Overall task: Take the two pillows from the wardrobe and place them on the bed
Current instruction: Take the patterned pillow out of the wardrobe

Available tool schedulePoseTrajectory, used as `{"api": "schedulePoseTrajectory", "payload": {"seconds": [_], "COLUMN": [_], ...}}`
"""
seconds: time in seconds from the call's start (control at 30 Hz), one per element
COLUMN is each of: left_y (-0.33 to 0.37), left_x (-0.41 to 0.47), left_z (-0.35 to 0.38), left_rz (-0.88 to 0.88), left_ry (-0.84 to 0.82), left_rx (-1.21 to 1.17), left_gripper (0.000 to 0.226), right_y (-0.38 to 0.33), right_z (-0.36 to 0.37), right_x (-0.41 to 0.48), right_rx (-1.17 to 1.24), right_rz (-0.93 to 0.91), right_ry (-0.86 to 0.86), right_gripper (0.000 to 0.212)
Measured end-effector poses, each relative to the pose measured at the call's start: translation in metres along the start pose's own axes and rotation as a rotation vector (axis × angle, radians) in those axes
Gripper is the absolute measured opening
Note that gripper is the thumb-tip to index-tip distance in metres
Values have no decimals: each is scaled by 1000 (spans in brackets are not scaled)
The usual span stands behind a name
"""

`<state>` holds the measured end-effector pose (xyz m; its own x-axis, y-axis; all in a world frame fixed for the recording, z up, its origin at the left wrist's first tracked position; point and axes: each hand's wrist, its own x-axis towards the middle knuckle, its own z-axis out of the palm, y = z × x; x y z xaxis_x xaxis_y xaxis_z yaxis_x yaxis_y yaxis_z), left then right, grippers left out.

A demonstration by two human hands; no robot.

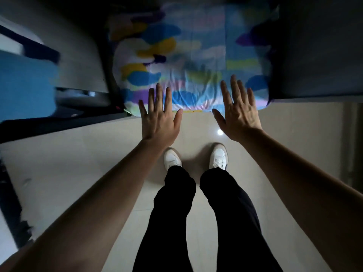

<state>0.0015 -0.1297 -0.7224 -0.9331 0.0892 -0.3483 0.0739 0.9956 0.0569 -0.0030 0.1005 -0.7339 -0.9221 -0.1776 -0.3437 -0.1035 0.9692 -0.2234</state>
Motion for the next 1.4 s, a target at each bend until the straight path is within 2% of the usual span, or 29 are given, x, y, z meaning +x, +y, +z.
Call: {"api": "schedulePoseTrajectory", "payload": {"seconds": [0.2,0.3,0.4,0.47,0.53,0.6,0.7,0.83,1.0,1.13,1.23,1.4], "left_y": [-21,-30,-35,-37,-35,-32,-31,-29,-29,-17,-1,28], "left_x": [56,83,107,117,119,117,112,106,75,37,1,-64], "left_z": [128,173,205,218,223,218,187,115,9,-66,-115,-189], "left_rz": [35,80,84,47,20,25,37,56,149,198,200,334], "left_ry": [-80,-92,-101,-121,-110,-95,-105,-71,42,190,158,152], "left_rx": [44,76,158,208,213,187,163,116,54,16,22,-51], "left_gripper": [80,94,116,121,104,75,56,55,46,28,14,14], "right_y": [16,24,37,44,48,49,40,25,4,-7,-17,-29], "right_z": [129,177,210,222,225,216,185,118,21,-52,-99,-166], "right_x": [48,69,87,94,97,96,93,87,49,5,-42,-137], "right_rx": [-27,-63,-104,-142,-186,-197,-175,-117,-35,68,119,196], "right_rz": [-2,-15,-3,8,-8,-13,-7,5,8,17,35,140], "right_ry": [-71,-59,-35,-4,60,73,0,-58,14,64,97,92], "right_gripper": [87,98,117,114,89,76,68,71,67,61,56,58]}}
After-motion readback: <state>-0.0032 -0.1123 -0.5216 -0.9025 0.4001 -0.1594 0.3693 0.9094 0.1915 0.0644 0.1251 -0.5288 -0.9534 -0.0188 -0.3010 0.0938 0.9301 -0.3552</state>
